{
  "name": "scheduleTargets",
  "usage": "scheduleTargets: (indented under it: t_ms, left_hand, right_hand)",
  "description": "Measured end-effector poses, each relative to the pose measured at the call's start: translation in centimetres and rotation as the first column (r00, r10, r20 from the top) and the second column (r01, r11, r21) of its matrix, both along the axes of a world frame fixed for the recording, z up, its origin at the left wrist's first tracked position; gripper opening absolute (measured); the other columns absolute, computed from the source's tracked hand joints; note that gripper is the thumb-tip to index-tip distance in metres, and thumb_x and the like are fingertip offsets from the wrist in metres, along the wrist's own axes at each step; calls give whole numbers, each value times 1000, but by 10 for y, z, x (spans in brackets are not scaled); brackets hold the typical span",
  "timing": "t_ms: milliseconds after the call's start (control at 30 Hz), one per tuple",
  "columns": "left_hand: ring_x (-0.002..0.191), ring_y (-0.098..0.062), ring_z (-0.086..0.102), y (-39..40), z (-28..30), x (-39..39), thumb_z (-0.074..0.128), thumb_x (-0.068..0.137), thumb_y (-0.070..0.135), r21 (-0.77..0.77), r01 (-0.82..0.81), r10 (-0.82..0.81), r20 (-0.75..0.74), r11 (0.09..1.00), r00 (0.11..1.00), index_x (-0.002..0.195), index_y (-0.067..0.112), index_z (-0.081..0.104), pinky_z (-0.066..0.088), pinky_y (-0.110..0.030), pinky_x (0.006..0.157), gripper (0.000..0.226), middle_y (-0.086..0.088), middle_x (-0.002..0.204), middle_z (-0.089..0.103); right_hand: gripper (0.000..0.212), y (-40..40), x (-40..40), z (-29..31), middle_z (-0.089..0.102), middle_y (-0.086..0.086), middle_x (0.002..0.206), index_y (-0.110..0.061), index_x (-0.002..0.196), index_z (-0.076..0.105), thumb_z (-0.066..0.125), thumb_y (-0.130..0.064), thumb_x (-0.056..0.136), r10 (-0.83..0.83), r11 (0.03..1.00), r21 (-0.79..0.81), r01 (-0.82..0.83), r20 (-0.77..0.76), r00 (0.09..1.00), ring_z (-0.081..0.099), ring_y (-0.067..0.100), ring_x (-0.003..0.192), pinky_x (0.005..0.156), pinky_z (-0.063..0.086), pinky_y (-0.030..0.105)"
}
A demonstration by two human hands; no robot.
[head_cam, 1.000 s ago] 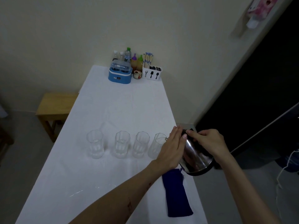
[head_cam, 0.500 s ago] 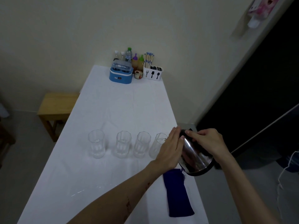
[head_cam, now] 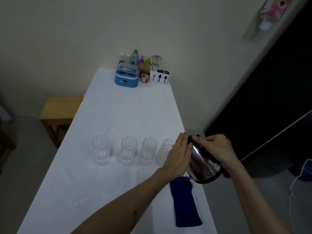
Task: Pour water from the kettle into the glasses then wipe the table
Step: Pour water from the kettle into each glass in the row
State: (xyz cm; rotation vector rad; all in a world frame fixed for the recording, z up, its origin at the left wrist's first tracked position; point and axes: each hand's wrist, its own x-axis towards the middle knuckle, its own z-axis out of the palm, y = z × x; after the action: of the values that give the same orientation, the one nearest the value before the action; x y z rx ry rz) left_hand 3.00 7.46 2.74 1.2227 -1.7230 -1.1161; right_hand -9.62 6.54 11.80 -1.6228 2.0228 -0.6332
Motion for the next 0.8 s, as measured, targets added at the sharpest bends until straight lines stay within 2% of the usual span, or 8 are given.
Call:
scheduleTargets:
  t_ms: [133,267,367,500,633,800]
  left_hand:
    - [147,-6,-8,2,1,-2,19,105,33,-25,-13,13,-17,1000,1000,154,17,2,2,-20,118,54,4,162,-5]
    - [147,-5,-10,4,1,-6,19,104,35,-8,-39,39,-54,999,998,154,19,0,4,-27,121,56,5,162,-10]
    - [147,-4,-7,3,3,-5,20,103,37,19,-51,52,-82,999,995,153,21,0,4,-24,119,56,7,162,-7]
    - [147,-4,-3,3,3,-2,20,104,37,33,-31,33,-87,999,996,153,21,1,4,-24,120,55,8,162,-2]
    - [147,-4,-1,2,5,0,20,104,36,48,-16,20,-87,999,996,153,21,4,2,-19,116,53,8,162,1]
    - [147,-5,0,3,5,1,21,105,35,57,-8,14,-95,998,995,153,20,4,1,-16,114,53,7,162,2]
  right_hand:
    - [46,-2,0,-1,69,9,58,-12,61,75,75,-53,79,3,1000,7,-3,-1,1000,63,19,54,48,49,28]
    - [50,-4,0,-2,71,15,64,-8,63,76,75,-56,78,12,1000,7,-11,-18,1000,67,24,58,51,49,30]
    - [46,-5,0,-2,71,11,62,-12,61,76,75,-55,78,15,1000,0,-15,-28,999,69,26,63,55,51,32]
    - [43,-6,1,0,70,5,58,-16,59,76,74,-55,78,22,1000,-6,-22,-39,999,68,21,60,58,54,35]
    - [44,-8,0,0,70,5,57,-16,59,76,73,-56,78,28,1000,-9,-29,-62,998,68,22,61,61,57,39]
    - [47,-8,0,0,69,8,57,-13,59,75,74,-57,78,30,1000,-6,-31,-66,997,68,24,59,53,50,32]
